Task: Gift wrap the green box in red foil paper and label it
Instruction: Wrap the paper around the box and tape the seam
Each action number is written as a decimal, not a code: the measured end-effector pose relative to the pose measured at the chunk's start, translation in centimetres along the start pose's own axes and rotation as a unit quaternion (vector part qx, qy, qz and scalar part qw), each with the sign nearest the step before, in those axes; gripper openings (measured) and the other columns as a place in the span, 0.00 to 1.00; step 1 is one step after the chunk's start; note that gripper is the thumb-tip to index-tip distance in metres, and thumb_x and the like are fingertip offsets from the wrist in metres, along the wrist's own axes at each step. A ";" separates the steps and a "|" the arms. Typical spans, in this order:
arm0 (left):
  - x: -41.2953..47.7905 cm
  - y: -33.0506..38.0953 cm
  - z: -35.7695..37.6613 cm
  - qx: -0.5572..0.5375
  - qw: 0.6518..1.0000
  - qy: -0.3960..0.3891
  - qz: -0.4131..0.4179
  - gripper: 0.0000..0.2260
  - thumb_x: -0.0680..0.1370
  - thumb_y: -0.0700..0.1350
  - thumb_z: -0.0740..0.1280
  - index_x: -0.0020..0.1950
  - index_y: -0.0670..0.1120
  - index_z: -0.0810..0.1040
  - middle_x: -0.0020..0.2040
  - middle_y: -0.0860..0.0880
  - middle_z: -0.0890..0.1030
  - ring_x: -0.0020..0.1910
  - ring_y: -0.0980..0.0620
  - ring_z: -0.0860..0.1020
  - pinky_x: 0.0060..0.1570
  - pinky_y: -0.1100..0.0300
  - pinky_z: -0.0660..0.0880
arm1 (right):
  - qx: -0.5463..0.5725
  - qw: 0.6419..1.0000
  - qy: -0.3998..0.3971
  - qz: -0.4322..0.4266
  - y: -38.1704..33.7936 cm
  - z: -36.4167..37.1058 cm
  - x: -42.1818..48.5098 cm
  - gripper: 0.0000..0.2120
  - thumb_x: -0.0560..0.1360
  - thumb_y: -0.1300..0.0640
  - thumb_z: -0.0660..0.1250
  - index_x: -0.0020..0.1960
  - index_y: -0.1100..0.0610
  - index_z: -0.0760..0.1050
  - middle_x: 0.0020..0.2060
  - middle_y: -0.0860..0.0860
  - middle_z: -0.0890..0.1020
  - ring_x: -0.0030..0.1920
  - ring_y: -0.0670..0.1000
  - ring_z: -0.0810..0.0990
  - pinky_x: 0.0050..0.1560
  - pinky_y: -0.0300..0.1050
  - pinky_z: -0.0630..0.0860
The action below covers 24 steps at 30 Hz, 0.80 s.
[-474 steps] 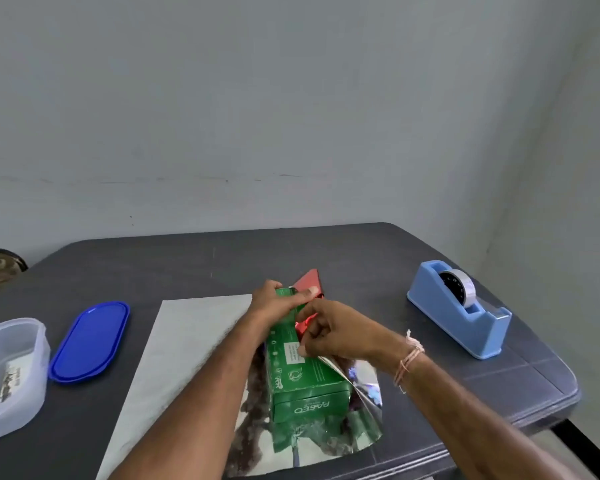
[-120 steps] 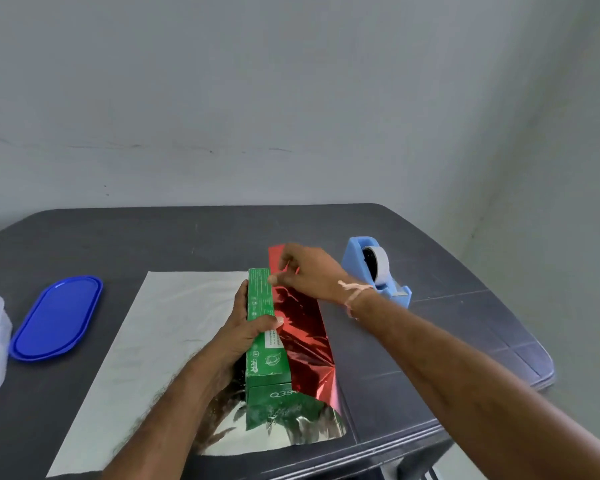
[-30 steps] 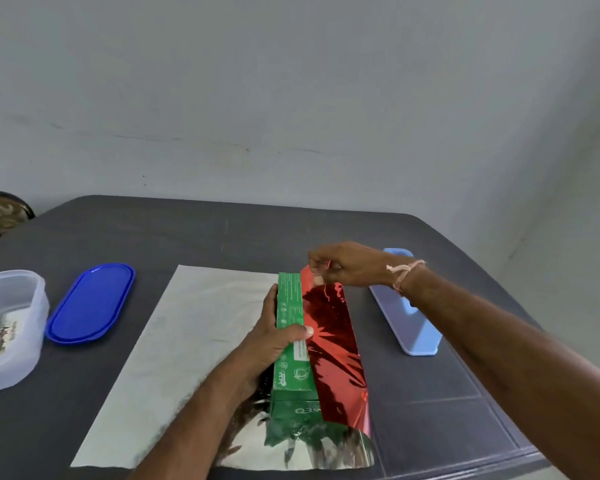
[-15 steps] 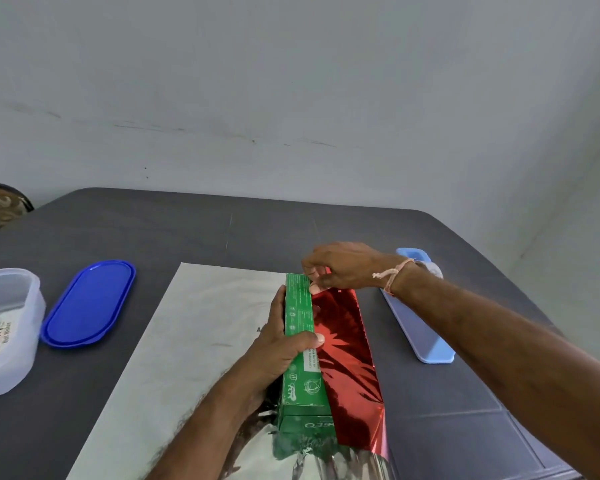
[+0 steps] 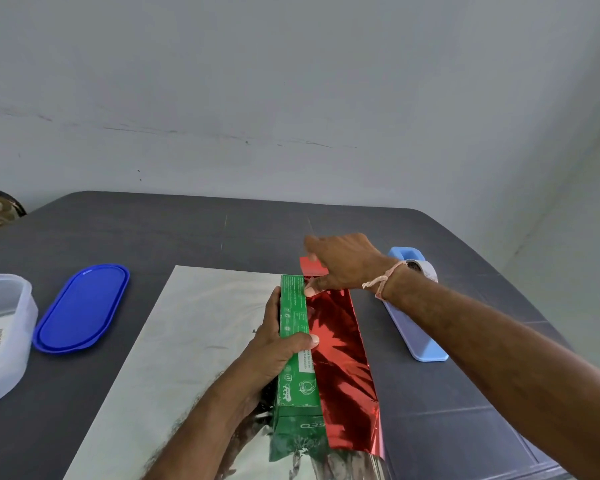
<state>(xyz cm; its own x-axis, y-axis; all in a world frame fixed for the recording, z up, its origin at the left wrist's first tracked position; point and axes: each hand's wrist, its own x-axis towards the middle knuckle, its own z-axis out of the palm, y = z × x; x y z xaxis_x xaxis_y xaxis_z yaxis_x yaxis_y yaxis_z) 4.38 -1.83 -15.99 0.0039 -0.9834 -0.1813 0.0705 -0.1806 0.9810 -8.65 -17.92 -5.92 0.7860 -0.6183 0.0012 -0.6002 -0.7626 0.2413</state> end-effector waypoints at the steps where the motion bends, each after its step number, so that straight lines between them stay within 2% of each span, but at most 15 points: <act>1: 0.0 0.0 0.0 0.002 1.000 0.001 -0.001 0.50 0.67 0.51 0.76 0.79 0.69 0.49 0.69 0.53 0.75 0.59 0.49 0.83 0.57 0.47 0.82 | -0.004 1.000 0.002 0.011 0.0 0.0 0.1 0.35 0.69 0.28 0.70 0.61 0.55 0.68 0.45 0.47 0.76 0.42 0.52 0.75 0.41 0.45 0.69; 5: -0.1 0.2 0.0 -0.002 1.000 -0.001 -0.003 0.50 0.67 0.50 0.76 0.79 0.70 0.48 0.69 0.54 0.75 0.60 0.48 0.82 0.55 0.49 0.82 | 0.055 0.996 -0.010 0.067 0.2 0.4 0.2 0.36 0.67 0.28 0.72 0.58 0.54 0.68 0.43 0.48 0.78 0.44 0.54 0.79 0.44 0.48 0.73; 10: -0.1 0.1 0.1 -0.018 1.000 0.002 0.000 0.49 0.67 0.49 0.76 0.77 0.72 0.50 0.67 0.52 0.78 0.58 0.47 0.83 0.58 0.45 0.81 | 0.214 0.966 -0.020 0.141 0.9 2.5 -0.2 0.25 0.70 0.32 0.72 0.53 0.49 0.69 0.43 0.44 0.77 0.46 0.50 0.78 0.44 0.46 0.71; 14: 0.0 0.1 0.2 -0.026 1.000 0.002 -0.001 0.49 0.67 0.48 0.76 0.77 0.72 0.51 0.67 0.52 0.79 0.57 0.47 0.84 0.57 0.44 0.82 | 0.255 0.952 0.005 0.169 0.6 3.6 -0.3 0.24 0.71 0.32 0.71 0.52 0.49 0.70 0.41 0.43 0.77 0.45 0.49 0.79 0.46 0.47 0.77; 19: 0.0 0.1 0.2 -0.025 1.000 0.004 0.007 0.49 0.68 0.47 0.76 0.78 0.70 0.50 0.65 0.52 0.79 0.54 0.48 0.85 0.53 0.48 0.83 | 0.260 0.942 0.028 0.212 -0.1 4.2 -0.4 0.24 0.71 0.29 0.69 0.51 0.48 0.70 0.44 0.45 0.81 0.45 0.49 0.81 0.50 0.50 0.80; 24: -0.1 0.2 0.4 -0.032 0.999 0.008 0.009 0.44 0.77 0.38 0.73 0.79 0.67 0.51 0.60 0.52 0.82 0.50 0.48 0.86 0.45 0.52 0.83 | 0.309 0.919 0.041 0.242 -0.8 4.9 -0.6 0.21 0.73 0.31 0.67 0.50 0.47 0.70 0.43 0.46 0.83 0.45 0.49 0.83 0.52 0.54 0.82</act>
<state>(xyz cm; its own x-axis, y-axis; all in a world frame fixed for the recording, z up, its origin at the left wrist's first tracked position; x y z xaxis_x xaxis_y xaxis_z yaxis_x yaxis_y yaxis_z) 3.96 -1.80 -15.79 0.0214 -0.9860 -0.1651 0.1336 -0.1608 0.9779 -9.36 -17.83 -10.86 0.3971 -0.9168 0.0430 -0.8322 -0.3795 -0.4042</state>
